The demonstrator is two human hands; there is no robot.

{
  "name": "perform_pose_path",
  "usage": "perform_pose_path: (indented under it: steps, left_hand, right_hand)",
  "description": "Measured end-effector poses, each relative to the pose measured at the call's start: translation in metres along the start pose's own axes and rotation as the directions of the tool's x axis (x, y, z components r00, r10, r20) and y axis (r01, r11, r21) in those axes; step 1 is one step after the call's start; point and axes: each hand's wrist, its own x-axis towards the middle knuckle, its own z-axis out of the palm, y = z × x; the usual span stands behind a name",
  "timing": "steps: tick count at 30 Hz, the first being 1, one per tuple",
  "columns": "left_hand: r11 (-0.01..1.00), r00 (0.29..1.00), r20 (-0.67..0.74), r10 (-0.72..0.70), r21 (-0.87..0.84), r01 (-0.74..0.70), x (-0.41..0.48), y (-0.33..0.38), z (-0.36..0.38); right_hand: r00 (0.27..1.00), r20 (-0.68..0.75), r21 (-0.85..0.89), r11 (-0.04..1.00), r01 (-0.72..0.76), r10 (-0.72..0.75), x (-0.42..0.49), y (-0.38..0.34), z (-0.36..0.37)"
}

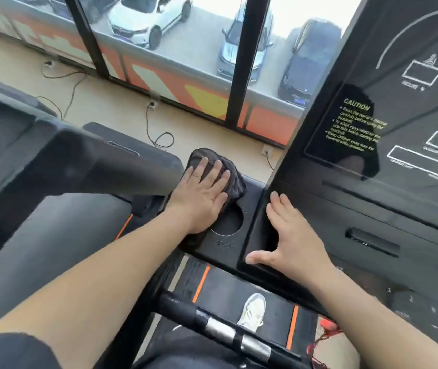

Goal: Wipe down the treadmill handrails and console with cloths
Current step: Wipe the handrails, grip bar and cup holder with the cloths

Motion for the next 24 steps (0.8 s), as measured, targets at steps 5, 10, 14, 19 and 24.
perform_pose_path:
  steps: [5, 10, 14, 19, 24]
  left_hand:
    - [0.991, 0.992, 0.038, 0.118, 0.053, -0.12, -0.022, 0.012, -0.001]
    - [0.985, 0.984, 0.037, 0.172, 0.019, -0.172, 0.033, 0.029, -0.016]
    - [0.991, 0.99, 0.049, 0.13, -0.05, -0.128, 0.039, 0.054, -0.015]
    - [0.984, 0.978, 0.112, 0.174, -0.05, -0.169, -0.021, 0.059, -0.003]
    - [0.984, 0.97, 0.168, 0.177, -0.02, -0.176, 0.046, 0.044, -0.024]
  right_hand:
    - [1.0, 0.005, -0.05, 0.999, 0.02, -0.02, 0.001, 0.004, 0.002]
    - [1.0, -0.006, -0.046, 0.999, 0.024, -0.024, -0.001, 0.0, -0.001]
    - [1.0, 0.002, -0.047, 0.998, 0.029, -0.029, 0.0, -0.002, -0.002]
    - [1.0, -0.009, -0.039, 0.999, 0.023, -0.023, 0.001, 0.0, 0.0]
    - [0.999, 0.045, -0.05, 0.999, 0.01, -0.008, 0.001, -0.003, -0.006]
